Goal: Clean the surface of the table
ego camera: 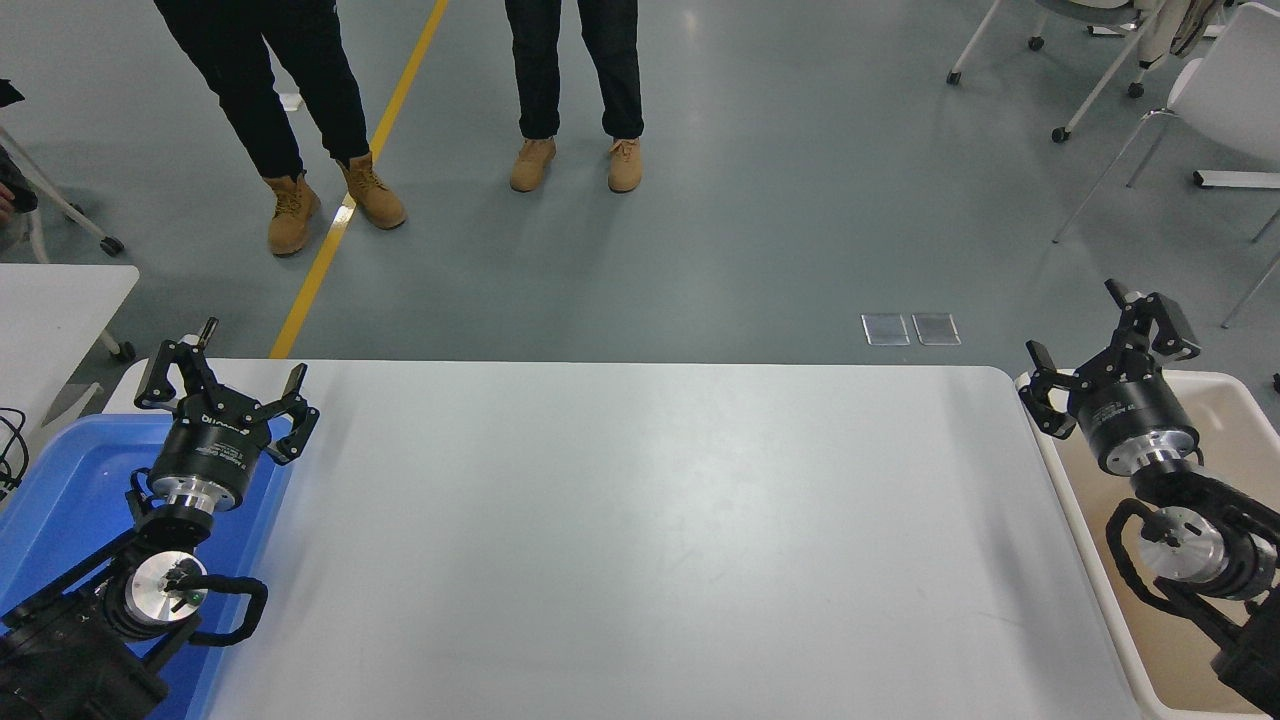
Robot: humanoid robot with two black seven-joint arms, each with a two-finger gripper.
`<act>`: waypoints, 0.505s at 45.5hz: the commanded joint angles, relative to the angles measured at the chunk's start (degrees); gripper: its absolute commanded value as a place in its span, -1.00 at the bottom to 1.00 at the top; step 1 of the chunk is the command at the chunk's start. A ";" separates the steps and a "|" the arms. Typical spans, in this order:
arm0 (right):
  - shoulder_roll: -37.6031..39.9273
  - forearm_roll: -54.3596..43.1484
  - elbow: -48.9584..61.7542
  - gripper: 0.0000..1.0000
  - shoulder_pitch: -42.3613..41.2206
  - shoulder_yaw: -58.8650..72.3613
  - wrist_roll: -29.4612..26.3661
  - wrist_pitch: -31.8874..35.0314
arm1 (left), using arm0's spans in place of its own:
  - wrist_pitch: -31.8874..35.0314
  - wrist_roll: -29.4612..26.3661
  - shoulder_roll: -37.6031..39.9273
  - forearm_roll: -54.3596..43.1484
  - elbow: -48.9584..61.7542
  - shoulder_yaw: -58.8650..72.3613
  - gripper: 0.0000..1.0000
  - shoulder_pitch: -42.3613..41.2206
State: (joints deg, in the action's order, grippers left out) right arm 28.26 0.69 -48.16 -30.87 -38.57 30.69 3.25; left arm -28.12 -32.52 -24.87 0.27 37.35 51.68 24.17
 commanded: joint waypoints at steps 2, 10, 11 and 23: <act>-3.56 -0.96 2.71 0.97 0.55 0.08 0.60 -0.53 | 0.00 0.00 0.00 -0.01 0.00 0.00 0.98 0.00; -3.92 -1.13 3.59 0.97 0.73 0.08 1.57 -0.44 | 0.00 0.00 0.00 -0.01 0.00 0.00 0.98 0.00; -3.92 -1.13 3.59 0.97 0.73 0.08 1.66 -0.44 | 0.00 0.00 0.00 -0.01 0.00 0.00 0.98 0.00; -3.83 -1.13 3.51 0.97 0.73 0.08 1.74 -0.18 | 0.00 0.00 0.00 -0.01 0.00 0.00 0.98 0.00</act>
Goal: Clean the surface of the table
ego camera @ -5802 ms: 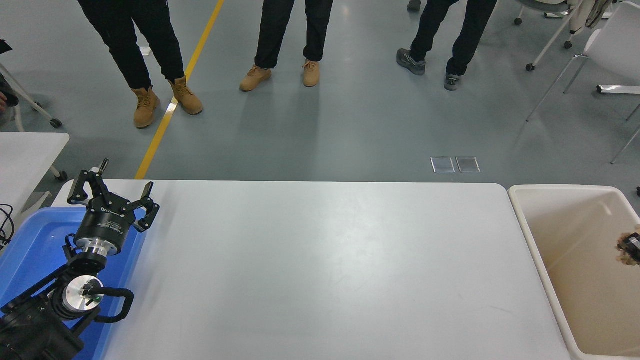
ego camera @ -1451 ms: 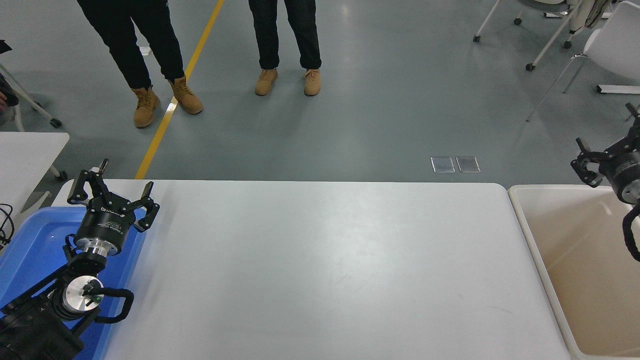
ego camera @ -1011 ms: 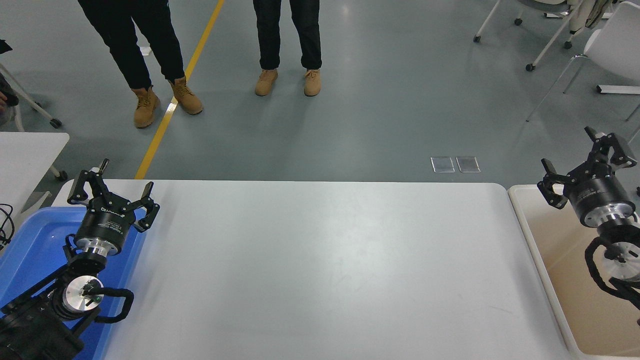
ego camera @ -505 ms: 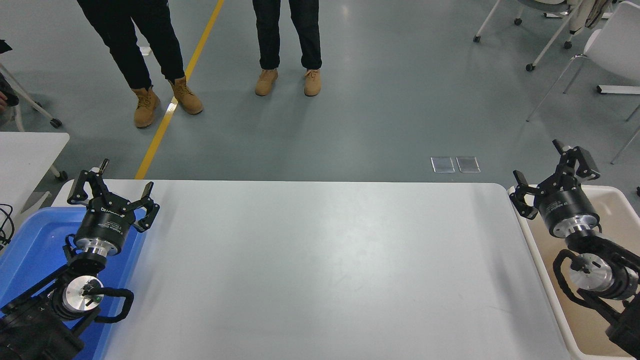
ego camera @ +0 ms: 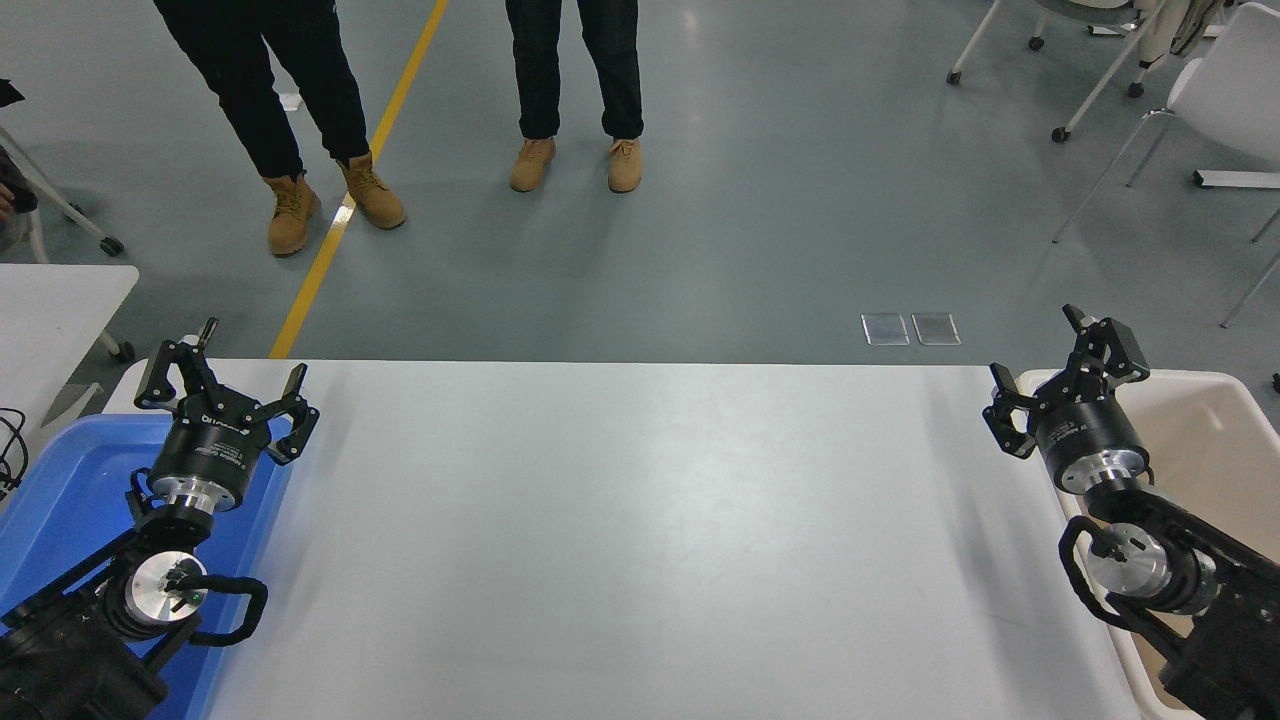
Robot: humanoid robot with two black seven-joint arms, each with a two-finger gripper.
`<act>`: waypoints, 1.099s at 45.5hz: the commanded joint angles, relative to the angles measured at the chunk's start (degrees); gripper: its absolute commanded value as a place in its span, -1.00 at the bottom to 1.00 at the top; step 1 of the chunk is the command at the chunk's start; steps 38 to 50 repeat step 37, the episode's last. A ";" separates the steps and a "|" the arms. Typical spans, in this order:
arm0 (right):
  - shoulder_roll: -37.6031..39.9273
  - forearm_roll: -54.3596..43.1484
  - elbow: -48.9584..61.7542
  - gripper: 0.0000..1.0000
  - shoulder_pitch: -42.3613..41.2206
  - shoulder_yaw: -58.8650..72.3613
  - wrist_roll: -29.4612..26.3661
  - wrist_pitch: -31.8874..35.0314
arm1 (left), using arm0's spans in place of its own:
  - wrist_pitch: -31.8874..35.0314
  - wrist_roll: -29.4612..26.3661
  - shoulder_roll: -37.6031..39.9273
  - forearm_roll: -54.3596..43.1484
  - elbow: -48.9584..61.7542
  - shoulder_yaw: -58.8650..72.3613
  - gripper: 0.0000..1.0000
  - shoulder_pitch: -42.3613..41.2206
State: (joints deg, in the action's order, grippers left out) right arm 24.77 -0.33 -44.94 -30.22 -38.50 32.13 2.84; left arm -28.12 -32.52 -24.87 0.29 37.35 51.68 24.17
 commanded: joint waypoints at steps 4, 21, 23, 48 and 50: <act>-0.08 -0.20 0.12 0.97 0.08 0.01 0.30 0.59 | 0.00 0.00 0.00 0.06 0.00 0.00 0.98 0.00; 0.28 -0.20 -0.06 0.97 -0.19 -1.22 0.30 0.94 | 0.00 0.00 0.00 -0.03 0.00 0.00 0.98 0.00; 0.28 -0.20 -0.06 0.97 -0.19 -1.31 0.30 0.94 | 0.00 0.00 0.00 -0.03 0.00 0.00 0.98 0.00; 0.28 -0.20 0.03 0.97 -0.27 -1.22 1.17 0.94 | 0.00 0.00 0.00 -0.03 0.00 0.00 0.98 0.00; 0.28 -0.20 0.03 0.97 -0.27 -1.22 1.17 0.94 | 0.00 0.00 0.00 -0.03 0.00 0.00 0.98 0.00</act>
